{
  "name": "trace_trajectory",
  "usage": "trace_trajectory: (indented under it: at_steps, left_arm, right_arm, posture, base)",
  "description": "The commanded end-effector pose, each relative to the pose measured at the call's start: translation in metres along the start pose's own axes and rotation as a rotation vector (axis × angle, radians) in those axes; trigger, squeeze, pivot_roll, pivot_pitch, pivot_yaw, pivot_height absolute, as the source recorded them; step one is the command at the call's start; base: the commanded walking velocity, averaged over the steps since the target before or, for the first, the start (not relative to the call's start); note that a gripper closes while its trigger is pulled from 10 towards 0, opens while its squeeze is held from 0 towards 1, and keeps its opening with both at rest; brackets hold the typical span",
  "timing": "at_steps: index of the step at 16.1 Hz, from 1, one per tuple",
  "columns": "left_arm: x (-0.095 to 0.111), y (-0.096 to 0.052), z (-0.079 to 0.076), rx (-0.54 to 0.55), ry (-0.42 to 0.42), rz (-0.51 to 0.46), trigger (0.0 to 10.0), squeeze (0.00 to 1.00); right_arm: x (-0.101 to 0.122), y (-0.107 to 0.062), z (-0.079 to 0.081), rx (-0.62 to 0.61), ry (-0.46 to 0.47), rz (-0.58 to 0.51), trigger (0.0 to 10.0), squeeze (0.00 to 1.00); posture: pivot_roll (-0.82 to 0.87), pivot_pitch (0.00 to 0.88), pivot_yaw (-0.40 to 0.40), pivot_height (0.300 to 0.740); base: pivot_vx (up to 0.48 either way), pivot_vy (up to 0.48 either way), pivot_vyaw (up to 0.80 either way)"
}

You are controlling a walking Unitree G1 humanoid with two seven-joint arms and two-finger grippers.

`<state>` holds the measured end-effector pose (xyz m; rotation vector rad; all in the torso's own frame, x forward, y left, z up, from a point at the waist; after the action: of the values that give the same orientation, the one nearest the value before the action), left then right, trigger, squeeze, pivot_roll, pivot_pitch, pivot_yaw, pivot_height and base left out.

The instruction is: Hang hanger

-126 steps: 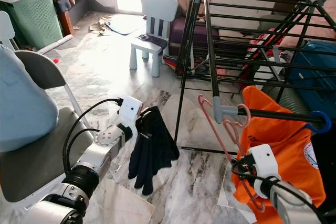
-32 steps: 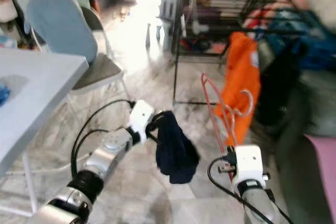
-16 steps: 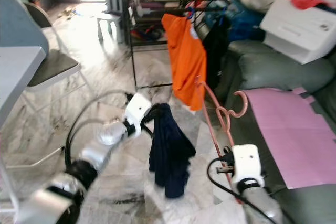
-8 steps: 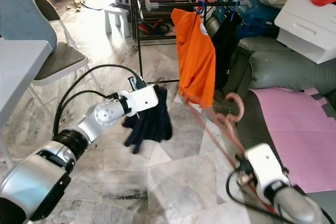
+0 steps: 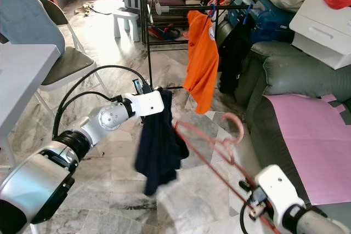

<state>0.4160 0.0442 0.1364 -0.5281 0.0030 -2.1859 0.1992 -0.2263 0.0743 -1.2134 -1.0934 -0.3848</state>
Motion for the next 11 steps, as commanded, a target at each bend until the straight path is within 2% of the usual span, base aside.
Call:
trace_trajectory:
  at_steps: [1, 3, 4, 7, 10, 11]
  left_arm:
    - [0.008, 0.003, 0.016, 0.034, 0.036, -0.028, 10.0, 0.0]
    - [0.004, 0.003, 0.015, 0.026, 0.049, -0.006, 10.0, 0.0]
    - [-0.008, 0.0, 0.01, -0.013, 0.069, 0.054, 10.0, 0.0]
    - [-0.011, -0.001, 0.006, -0.03, 0.074, 0.069, 10.0, 0.0]
    - [-0.019, -0.002, 0.005, -0.022, 0.092, 0.114, 10.0, 0.0]
    - [-0.019, -0.002, 0.005, -0.025, 0.066, 0.114, 10.0, 0.0]
  right_arm:
    - [0.009, -0.003, 0.001, 0.018, -0.018, -0.016, 10.0, 0.0]
    - [0.007, -0.005, -0.003, 0.008, -0.042, 0.007, 10.0, 0.0]
    - [0.006, -0.007, -0.016, -0.046, -0.07, 0.021, 10.0, 0.0]
    - [0.01, -0.007, -0.012, -0.008, -0.064, 0.016, 10.0, 0.0]
    - [0.017, -0.006, -0.017, -0.03, -0.072, -0.008, 10.0, 0.0]
    - [0.018, -0.006, -0.017, -0.025, -0.074, -0.008, 10.0, 0.0]
  posture:
    - [-0.08, 0.0, -0.017, 0.74]
    - [-0.08, 0.0, -0.02, 0.74]
    - [-0.08, 0.0, -0.021, 0.74]
    - [-0.08, 0.0, -0.021, 0.74]
    - [-0.08, 0.0, -0.019, 0.74]
    - [-0.08, 0.0, -0.017, 0.74]
  base:
    - [0.0, 0.0, 0.0]
    - [0.0, 0.0, 0.0]
    - [0.0, 0.0, 0.0]
    - [0.0, 0.0, 0.0]
    - [0.0, 0.0, 0.0]
    - [0.0, 0.0, 0.0]
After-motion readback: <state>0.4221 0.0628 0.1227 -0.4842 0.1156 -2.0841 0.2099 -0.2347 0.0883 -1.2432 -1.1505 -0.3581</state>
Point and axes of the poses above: a point about 5 cm out from each wrist's last joint towards the gripper, its own y axis pointing out of the wrist towards the gripper, its own x axis along the axis of the wrist's last joint, z = x × y, the point moved 5 cm from there along y, pointing out of the wrist towards the gripper, and after that the axes turned 10 degrees about y, right-handed, at the moved point
